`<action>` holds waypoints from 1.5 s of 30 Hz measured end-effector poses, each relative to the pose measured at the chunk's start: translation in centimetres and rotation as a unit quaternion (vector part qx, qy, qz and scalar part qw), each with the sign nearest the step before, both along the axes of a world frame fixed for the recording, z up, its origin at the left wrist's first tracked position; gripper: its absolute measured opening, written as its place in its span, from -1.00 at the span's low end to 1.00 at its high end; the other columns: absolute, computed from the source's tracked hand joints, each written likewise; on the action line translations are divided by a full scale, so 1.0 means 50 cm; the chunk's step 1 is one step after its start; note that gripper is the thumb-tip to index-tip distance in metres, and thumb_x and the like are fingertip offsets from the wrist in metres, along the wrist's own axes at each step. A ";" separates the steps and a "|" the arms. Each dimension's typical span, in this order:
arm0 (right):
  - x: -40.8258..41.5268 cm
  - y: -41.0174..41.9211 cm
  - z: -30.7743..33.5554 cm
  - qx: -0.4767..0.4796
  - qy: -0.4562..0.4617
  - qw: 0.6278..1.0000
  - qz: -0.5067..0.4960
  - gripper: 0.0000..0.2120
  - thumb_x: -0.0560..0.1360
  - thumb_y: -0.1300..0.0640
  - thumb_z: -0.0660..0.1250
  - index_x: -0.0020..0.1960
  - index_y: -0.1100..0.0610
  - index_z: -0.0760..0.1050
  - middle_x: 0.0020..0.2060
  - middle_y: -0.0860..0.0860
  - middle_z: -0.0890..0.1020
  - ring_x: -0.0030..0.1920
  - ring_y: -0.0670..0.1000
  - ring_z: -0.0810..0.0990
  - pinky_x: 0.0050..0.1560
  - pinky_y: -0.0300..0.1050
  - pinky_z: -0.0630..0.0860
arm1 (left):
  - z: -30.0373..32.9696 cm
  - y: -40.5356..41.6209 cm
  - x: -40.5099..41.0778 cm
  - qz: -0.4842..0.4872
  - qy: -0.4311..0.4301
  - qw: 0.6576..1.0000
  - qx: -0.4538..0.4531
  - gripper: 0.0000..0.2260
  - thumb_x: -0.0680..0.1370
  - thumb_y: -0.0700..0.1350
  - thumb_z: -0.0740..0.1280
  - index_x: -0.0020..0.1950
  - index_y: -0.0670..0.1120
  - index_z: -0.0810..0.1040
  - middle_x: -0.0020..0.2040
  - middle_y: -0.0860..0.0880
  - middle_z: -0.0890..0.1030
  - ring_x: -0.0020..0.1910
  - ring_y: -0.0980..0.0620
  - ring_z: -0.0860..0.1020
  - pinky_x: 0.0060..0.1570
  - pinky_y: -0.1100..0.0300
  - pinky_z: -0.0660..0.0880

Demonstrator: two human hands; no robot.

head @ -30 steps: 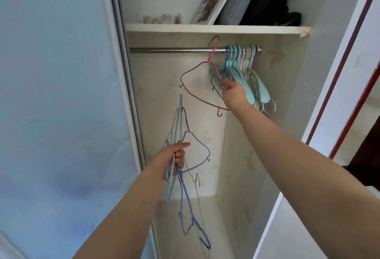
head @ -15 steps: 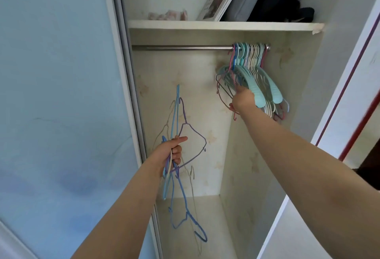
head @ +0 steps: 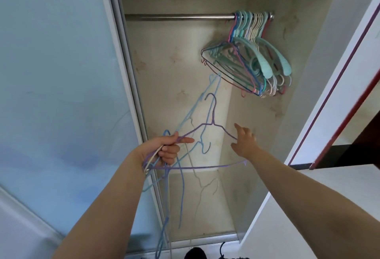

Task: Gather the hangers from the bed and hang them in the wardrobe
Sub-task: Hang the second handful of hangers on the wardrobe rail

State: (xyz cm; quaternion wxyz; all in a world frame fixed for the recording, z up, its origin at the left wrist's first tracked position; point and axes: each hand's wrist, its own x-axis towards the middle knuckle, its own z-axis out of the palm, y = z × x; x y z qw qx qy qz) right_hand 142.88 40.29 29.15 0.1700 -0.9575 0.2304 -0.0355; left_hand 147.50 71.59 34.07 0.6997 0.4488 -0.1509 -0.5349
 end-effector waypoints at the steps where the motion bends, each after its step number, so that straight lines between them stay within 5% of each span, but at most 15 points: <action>1: -0.003 -0.016 -0.018 -0.015 0.042 0.999 -0.004 -0.34 0.50 0.02 0.27 0.53 -0.02 0.09 0.45 0.11 0.23 0.44 0.19 0.22 0.42 0.06 0.23 | -0.007 0.005 -0.006 -0.026 -0.005 1.000 -0.002 -0.46 0.44 0.05 0.48 0.32 -0.20 0.51 -0.54 0.09 0.27 -0.56 0.19 0.10 -0.53 0.31 0.14; 3: -0.021 -0.035 -0.037 0.002 0.154 0.988 -0.003 -0.56 0.58 -0.10 0.13 0.40 0.02 0.38 0.39 0.08 0.37 0.41 0.14 0.30 0.39 -0.03 0.25 | -0.021 0.013 -0.015 -0.055 -0.017 0.998 -0.002 -0.47 0.46 0.07 0.45 0.32 -0.20 0.50 -0.53 0.10 0.28 -0.56 0.20 0.11 -0.52 0.32 0.12; 5: -0.058 -0.041 -0.048 0.099 0.183 0.978 0.000 -0.52 0.61 -0.17 0.06 0.00 0.10 0.65 0.07 0.11 0.59 0.14 0.13 0.52 0.22 -0.12 0.34 | -0.033 0.018 -0.018 -0.051 -0.013 0.999 -0.005 -0.48 0.48 0.08 0.42 0.33 -0.20 0.50 -0.52 0.10 0.30 -0.57 0.22 0.17 -0.52 0.32 0.14; 7: -0.095 -0.047 -0.065 0.190 0.099 0.977 -0.021 -0.49 0.57 -0.19 0.16 -0.38 0.10 0.57 -0.30 0.09 0.58 -0.18 0.11 0.53 -0.01 -0.12 0.39 | -0.040 0.021 -0.018 -0.006 -0.006 1.000 0.001 -0.53 0.49 0.08 0.38 0.28 -0.20 0.54 -0.50 0.08 0.35 -0.59 0.22 0.22 -0.52 0.32 0.18; 9: -0.127 -0.052 -0.080 0.208 0.016 0.977 -0.051 -0.52 0.58 -0.07 0.22 -0.47 0.09 0.32 -0.51 0.03 0.38 -0.37 0.07 0.37 -0.28 -0.10 0.27 | -0.041 0.020 -0.019 0.072 -0.002 0.997 0.022 -0.58 0.55 0.07 0.25 0.23 -0.19 0.58 -0.43 0.04 0.45 -0.60 0.21 0.26 -0.54 0.34 0.22; 14: -0.169 -0.062 -0.094 0.199 -0.056 0.973 -0.103 -0.64 0.52 0.19 0.16 -0.40 0.09 0.15 -0.49 0.04 0.21 -0.41 0.04 0.20 -0.35 -0.09 0.10 | -0.036 0.010 -0.021 0.225 0.031 0.971 0.069 -0.70 0.63 0.00 0.18 -0.08 -0.18 0.56 -0.27 -0.09 0.68 -0.50 0.08 0.54 -0.52 0.32 0.45; 18: -0.197 -0.083 -0.095 0.196 -0.067 0.968 -0.140 -0.68 0.52 0.16 0.15 -0.37 0.12 0.14 -0.45 0.07 0.24 -0.38 0.06 0.21 -0.35 -0.09 0.12 | -0.042 0.014 -0.007 0.249 0.061 0.966 0.024 -0.78 0.61 -0.03 0.19 -0.20 -0.09 0.40 -0.52 0.05 0.39 -0.59 0.14 0.36 -0.53 0.33 0.32; 24: -0.229 -0.106 -0.088 0.251 -0.117 0.932 -0.233 -0.73 0.50 0.14 0.12 -0.34 0.22 0.26 -0.42 0.13 0.31 -0.35 0.10 0.29 -0.31 -0.06 0.25 | -0.047 0.004 0.012 0.278 0.063 0.959 0.010 -0.69 0.61 -0.18 0.14 -0.33 -0.02 0.20 -0.55 0.07 0.24 -0.62 0.14 0.23 -0.55 0.31 0.23; 31: -0.181 0.019 -0.031 0.311 -0.261 0.904 -0.129 -0.75 0.52 0.00 0.30 -0.19 0.15 0.35 -0.37 0.00 0.39 -0.34 0.01 0.37 -0.29 -0.11 0.33 | -0.042 -0.048 0.005 0.299 0.068 0.952 0.023 -0.72 0.60 -0.21 0.14 -0.31 -0.04 0.24 -0.52 0.05 0.29 -0.63 0.12 0.22 -0.59 0.32 0.20; 35: -0.157 0.107 0.001 0.307 -0.322 0.895 -0.024 -0.92 0.61 0.17 0.18 0.08 0.09 0.42 -0.34 -0.02 0.43 -0.38 -0.10 0.38 -0.35 -0.28 0.34 | -0.042 -0.060 0.005 0.323 0.074 0.943 0.024 -0.72 0.59 -0.21 0.16 -0.31 -0.05 0.24 -0.54 0.05 0.30 -0.64 0.12 0.22 -0.59 0.34 0.20; 40: -0.085 0.157 0.097 0.317 -0.344 0.883 0.032 -0.66 0.62 0.26 0.07 0.20 -0.07 0.47 -0.35 -0.05 0.43 -0.38 -0.11 0.38 -0.30 -0.26 0.38 | -0.010 -0.090 -0.006 0.328 0.068 0.942 0.023 -0.67 0.59 -0.22 0.16 -0.36 -0.04 0.19 -0.58 0.05 0.23 -0.66 0.12 0.16 -0.61 0.33 0.14; 45: 0.003 0.142 0.277 0.286 -0.362 0.886 0.033 -0.58 0.60 0.31 0.02 0.41 0.11 0.37 -0.14 0.01 0.50 -0.17 -0.05 0.45 -0.19 -0.28 0.38 | 0.043 -0.110 -0.013 0.312 0.040 0.949 0.000 -0.73 0.59 -0.21 0.18 -0.29 -0.05 0.26 -0.58 0.06 0.24 -0.68 0.14 0.18 -0.61 0.35 0.14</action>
